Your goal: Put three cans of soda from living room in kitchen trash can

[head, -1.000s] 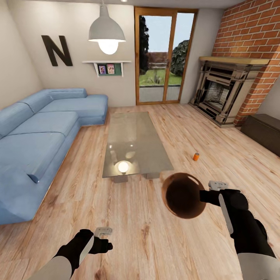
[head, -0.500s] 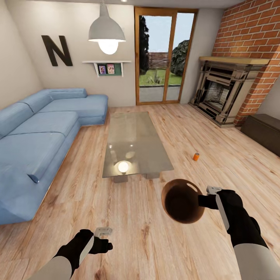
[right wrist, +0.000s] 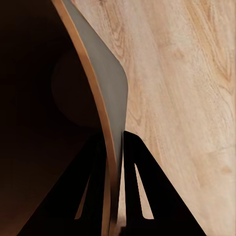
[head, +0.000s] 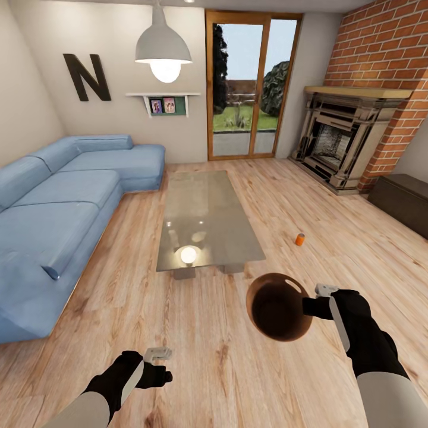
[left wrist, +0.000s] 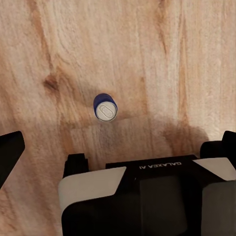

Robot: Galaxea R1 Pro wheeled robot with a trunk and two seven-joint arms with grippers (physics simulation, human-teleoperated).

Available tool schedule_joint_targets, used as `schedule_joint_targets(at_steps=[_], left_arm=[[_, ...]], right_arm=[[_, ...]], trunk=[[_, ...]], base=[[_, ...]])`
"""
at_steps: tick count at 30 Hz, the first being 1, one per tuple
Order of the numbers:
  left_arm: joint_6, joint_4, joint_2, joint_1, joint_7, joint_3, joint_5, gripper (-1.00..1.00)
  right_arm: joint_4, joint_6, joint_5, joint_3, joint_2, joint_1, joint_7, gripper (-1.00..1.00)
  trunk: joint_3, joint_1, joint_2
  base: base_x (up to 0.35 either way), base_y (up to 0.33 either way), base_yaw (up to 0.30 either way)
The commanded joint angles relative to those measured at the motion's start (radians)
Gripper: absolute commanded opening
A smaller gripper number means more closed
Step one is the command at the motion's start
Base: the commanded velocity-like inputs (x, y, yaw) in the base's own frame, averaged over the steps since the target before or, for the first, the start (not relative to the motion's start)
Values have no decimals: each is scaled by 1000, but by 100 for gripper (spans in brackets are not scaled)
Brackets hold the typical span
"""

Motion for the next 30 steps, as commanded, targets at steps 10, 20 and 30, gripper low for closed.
schedule_joint_targets(at_steps=[10,20,30], left_arm=[[0,0,0,0,1,-1,0,100],[0,0,0,0,3,-1,-5,100],[0,1,0,0,4,-1,-8,100]], right_arm=[[-1,1,-17,3,4,0,4,-100],[-1,1,-17,7,7,0,4,-100],[0,1,-17,10,8,1,4,-100]], trunk=[[-9,12,-21],[-41,50,-91],[-72,88,-161]], base=[[0,0,0],[0,0,0],[0,0,0]])
